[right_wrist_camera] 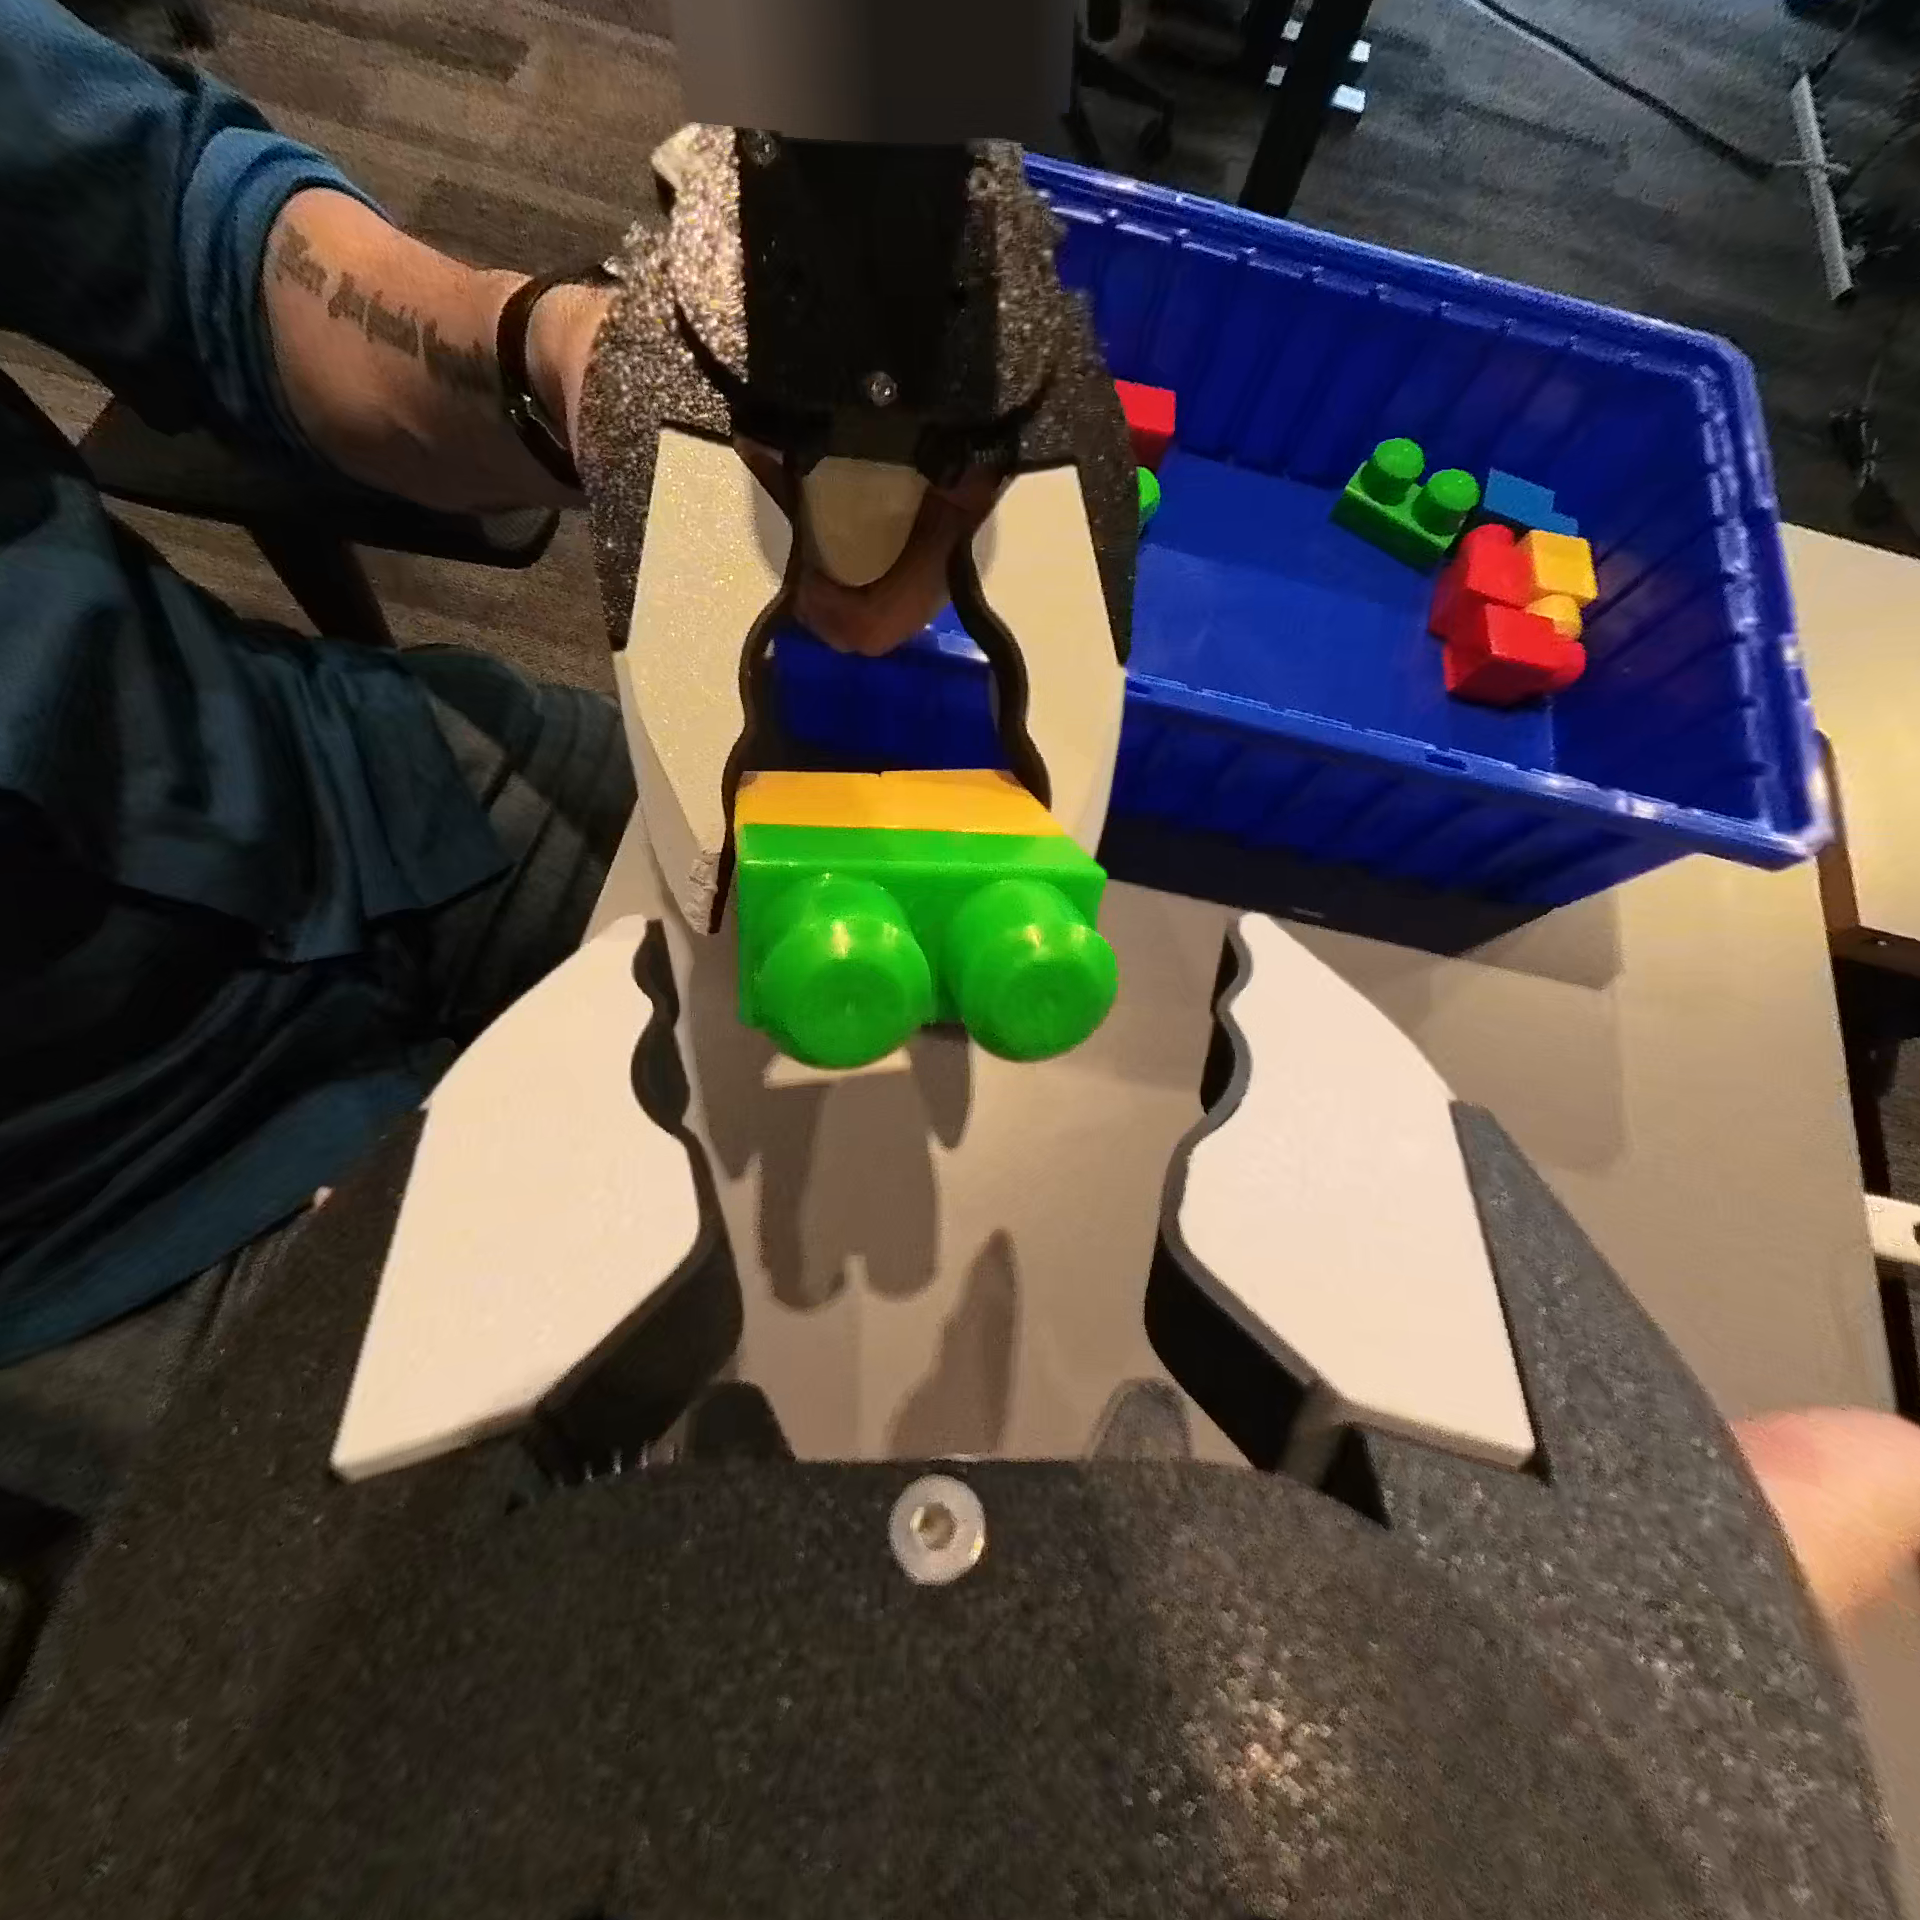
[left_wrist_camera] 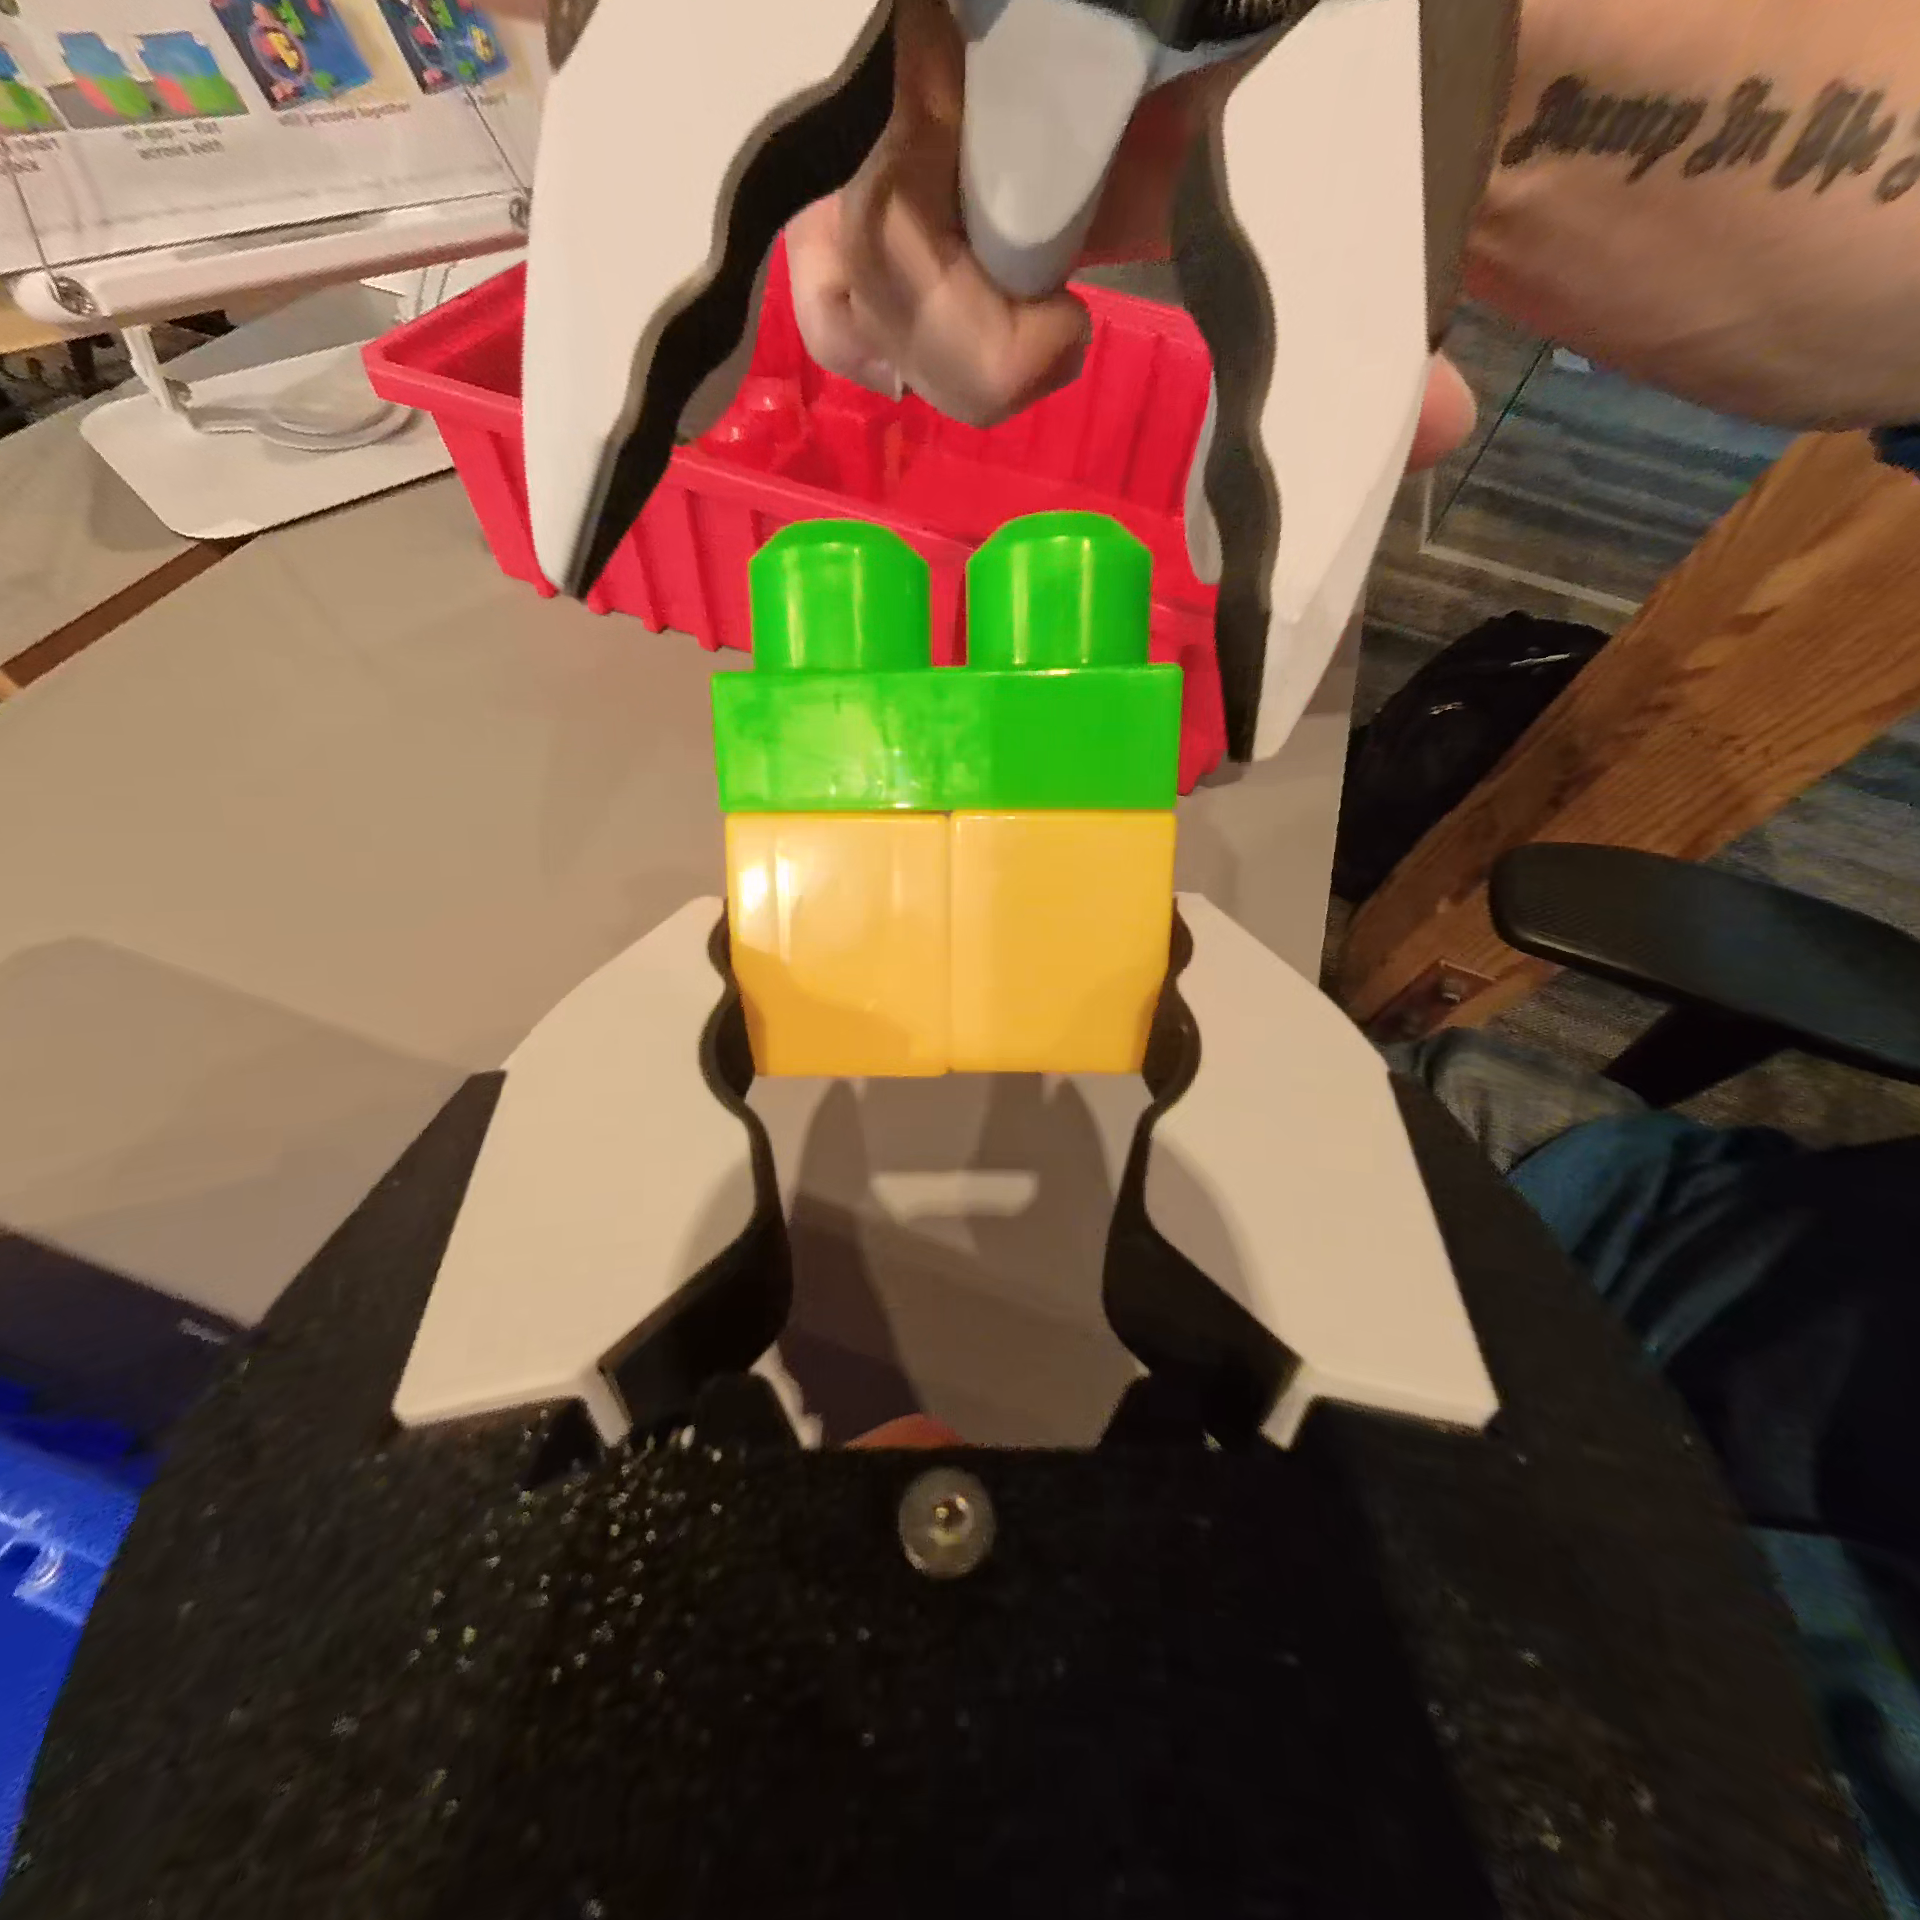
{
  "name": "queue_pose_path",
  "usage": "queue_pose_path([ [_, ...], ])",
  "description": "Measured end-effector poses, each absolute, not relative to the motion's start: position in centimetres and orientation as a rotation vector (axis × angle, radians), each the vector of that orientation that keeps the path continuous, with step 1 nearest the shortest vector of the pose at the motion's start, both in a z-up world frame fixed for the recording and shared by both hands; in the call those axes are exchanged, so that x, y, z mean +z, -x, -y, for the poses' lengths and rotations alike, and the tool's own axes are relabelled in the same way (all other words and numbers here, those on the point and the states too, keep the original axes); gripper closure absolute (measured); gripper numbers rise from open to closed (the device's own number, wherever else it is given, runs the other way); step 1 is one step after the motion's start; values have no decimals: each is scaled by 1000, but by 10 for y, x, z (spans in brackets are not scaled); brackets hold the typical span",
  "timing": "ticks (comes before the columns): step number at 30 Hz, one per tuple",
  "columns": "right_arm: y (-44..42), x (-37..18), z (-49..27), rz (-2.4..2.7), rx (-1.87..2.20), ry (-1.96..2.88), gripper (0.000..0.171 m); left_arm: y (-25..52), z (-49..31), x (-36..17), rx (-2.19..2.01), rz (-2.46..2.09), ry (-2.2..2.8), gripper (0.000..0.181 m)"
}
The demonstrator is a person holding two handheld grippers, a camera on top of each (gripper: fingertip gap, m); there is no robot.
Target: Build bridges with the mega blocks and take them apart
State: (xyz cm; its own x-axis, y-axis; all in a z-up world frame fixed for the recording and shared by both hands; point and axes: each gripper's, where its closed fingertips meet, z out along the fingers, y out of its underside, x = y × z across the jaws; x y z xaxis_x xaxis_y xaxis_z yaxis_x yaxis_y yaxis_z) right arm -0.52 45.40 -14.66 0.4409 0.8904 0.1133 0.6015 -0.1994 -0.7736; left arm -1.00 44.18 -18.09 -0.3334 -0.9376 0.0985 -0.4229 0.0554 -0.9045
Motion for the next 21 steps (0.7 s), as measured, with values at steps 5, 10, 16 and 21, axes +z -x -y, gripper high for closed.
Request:
queue_pose_path([
  [5, 10, -158, -454, 1292, 476, 1945, 73, 8, -439, -184, -1256, -1817, 1354, 106],
  [10, 13, -164, -450, 1319, 553, 1963, 90, 9, -438, -184, -1244, -1827, 1340, 106],
  [16, 14, -166, -448, 1324, 584, 2001, 96, 10, -439, -185, -1243, -1834, 1339, 106],
  [21, 15, -165, -446, 1312, 588, 2017, 96, 10, -437, -183, -1262, -1830, 1329, 106],
])
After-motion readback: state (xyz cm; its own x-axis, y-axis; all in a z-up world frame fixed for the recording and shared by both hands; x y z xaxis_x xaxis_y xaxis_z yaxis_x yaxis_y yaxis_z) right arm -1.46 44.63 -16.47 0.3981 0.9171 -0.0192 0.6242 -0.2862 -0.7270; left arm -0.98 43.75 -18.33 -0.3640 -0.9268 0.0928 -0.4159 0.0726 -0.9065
